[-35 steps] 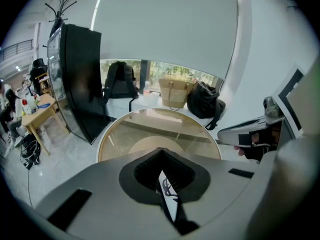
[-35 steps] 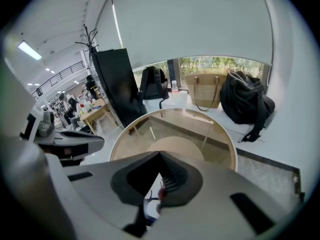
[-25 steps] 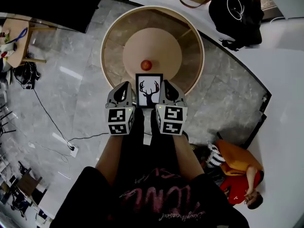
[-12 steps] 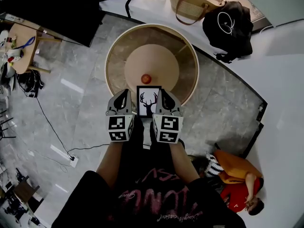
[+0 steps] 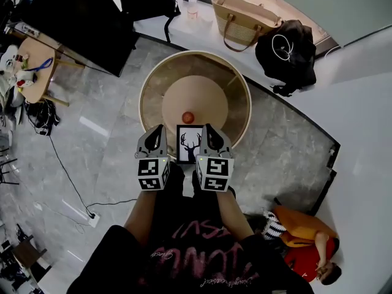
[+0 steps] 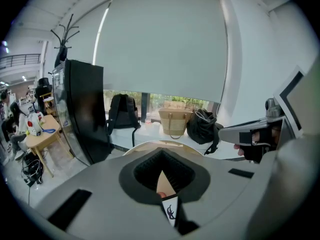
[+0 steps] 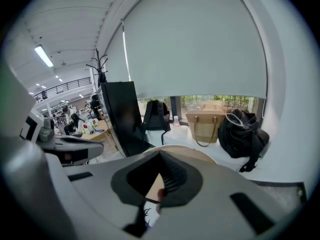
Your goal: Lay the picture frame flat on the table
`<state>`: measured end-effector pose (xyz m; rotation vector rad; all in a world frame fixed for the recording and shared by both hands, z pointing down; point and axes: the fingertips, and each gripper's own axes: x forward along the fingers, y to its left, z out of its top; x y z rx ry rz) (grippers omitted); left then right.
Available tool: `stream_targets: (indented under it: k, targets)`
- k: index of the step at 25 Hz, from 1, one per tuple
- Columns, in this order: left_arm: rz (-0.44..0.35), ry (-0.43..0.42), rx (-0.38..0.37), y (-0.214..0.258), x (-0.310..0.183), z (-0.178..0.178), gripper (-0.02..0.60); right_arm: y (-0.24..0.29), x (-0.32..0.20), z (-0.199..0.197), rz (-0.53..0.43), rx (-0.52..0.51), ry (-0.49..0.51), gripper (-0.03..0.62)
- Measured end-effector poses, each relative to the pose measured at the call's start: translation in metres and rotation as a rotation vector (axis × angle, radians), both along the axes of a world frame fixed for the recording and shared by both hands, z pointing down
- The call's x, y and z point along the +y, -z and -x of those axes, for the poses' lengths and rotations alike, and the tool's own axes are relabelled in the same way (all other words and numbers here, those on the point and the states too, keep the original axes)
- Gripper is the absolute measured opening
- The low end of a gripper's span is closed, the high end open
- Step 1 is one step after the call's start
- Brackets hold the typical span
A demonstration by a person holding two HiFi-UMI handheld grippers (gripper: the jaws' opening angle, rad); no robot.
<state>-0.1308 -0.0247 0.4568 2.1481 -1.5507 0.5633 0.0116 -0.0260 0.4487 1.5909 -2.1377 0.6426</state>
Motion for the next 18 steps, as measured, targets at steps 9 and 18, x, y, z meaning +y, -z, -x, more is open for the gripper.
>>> stream_targets:
  k: [9,18]
  targets:
    - [-0.084,-0.008,0.01,0.046,-0.013,-0.001,0.009,0.05,-0.012,-0.006,-0.098,0.001,-0.009,0.02]
    - [-0.153,-0.006,0.012,0.088,-0.027,0.006,0.009,0.093,-0.026,-0.006,-0.178,0.006,-0.001,0.02]
